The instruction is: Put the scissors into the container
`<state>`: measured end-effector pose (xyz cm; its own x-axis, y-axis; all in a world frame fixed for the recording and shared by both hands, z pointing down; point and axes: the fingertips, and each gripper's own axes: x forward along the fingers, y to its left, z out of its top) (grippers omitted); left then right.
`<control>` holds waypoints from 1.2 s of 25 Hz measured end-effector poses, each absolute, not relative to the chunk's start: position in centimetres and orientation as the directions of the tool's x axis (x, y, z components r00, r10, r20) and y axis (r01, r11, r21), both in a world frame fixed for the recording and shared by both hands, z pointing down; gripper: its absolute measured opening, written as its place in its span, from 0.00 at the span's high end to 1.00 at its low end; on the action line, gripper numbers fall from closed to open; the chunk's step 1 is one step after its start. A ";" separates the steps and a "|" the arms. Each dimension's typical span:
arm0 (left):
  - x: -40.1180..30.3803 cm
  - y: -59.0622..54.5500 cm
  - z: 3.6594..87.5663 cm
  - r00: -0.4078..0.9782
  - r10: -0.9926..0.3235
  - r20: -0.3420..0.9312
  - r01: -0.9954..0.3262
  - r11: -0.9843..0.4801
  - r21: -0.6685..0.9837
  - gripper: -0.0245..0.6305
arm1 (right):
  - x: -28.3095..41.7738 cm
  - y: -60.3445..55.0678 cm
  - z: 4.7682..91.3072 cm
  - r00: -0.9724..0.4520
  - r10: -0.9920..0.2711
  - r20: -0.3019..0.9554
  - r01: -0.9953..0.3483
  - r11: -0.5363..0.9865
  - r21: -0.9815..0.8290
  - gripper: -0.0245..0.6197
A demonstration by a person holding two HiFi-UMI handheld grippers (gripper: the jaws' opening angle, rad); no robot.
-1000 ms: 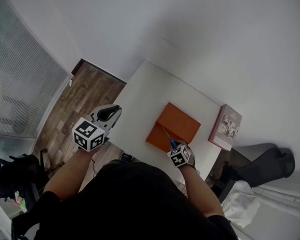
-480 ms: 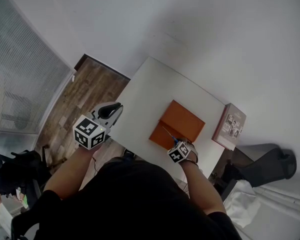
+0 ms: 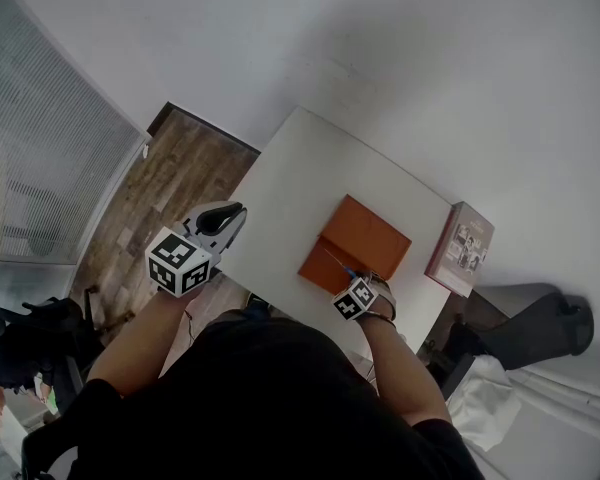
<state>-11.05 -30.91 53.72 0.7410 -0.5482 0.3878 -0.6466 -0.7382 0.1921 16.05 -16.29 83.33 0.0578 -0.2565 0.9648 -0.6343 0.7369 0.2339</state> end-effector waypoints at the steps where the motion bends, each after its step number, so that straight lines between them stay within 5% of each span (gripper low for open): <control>1: -11.0 -30.9 53.8 0.743 -0.546 0.388 -0.645 -0.739 0.194 0.89 | 16.2 -16.3 83.5 0.070 -0.258 0.964 -0.630 0.738 0.243 0.89; 30: -11.5 -29.9 54.2 0.759 -0.522 0.389 -0.629 -0.742 0.232 0.89 | 16.0 -16.9 84.2 0.121 -0.278 0.953 -0.615 0.733 0.292 0.88</control>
<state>-11.51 -29.89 54.17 0.7589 -0.5221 0.3892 -0.6293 -0.7417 0.2322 15.96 -16.93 84.24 0.1212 -0.2776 0.9530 -0.6150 0.7326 0.2917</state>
